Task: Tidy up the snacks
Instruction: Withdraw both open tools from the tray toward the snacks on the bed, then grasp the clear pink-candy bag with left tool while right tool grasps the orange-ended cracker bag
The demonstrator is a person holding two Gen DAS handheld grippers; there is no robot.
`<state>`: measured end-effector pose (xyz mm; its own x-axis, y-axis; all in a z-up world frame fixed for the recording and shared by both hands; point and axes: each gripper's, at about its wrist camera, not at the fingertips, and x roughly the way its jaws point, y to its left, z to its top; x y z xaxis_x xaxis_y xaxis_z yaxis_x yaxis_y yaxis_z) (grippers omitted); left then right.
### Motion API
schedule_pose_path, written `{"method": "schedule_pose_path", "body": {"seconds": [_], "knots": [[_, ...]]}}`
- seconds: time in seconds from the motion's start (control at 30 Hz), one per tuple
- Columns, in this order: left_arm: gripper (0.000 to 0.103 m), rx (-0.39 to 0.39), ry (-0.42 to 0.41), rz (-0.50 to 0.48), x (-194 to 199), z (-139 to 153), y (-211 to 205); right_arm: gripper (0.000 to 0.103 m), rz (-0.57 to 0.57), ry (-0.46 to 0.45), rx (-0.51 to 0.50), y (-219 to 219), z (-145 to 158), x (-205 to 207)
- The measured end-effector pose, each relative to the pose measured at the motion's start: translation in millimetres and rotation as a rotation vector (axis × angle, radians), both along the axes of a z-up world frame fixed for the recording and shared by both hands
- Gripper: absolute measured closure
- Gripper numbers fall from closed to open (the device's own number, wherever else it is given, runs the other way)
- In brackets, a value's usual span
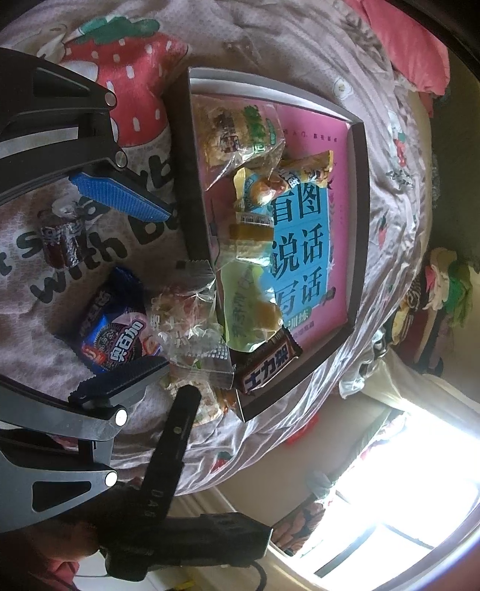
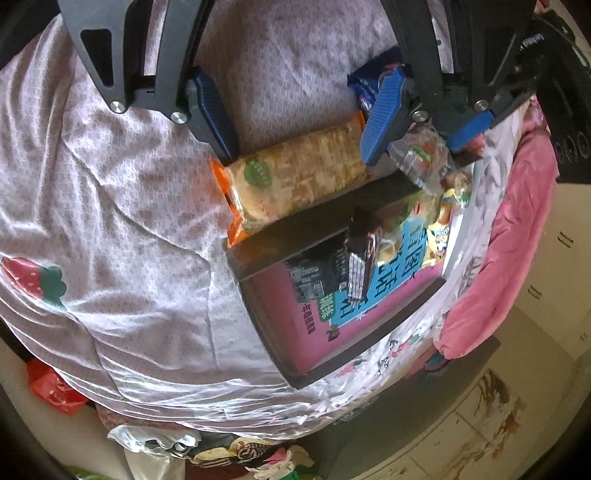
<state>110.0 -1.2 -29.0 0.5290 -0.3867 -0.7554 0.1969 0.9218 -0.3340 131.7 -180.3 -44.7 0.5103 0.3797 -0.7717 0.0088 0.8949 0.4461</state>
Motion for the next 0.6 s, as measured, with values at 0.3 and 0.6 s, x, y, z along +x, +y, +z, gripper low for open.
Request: {"method": "schedule_pose_path", "body": {"seconds": [0.3,0.6], "knots": [[0.027,-0.003,0.010,-0.004,4.6,-5.0,-3.7,0.033,-0.026,-0.005,0.035,-0.3,-5.6,10.0],[0.027,0.001,0.017,-0.018,8.5,-9.4,-11.2,0.034,-0.071,-0.001,0.109,-8.8,-13.4,18.0]]}}
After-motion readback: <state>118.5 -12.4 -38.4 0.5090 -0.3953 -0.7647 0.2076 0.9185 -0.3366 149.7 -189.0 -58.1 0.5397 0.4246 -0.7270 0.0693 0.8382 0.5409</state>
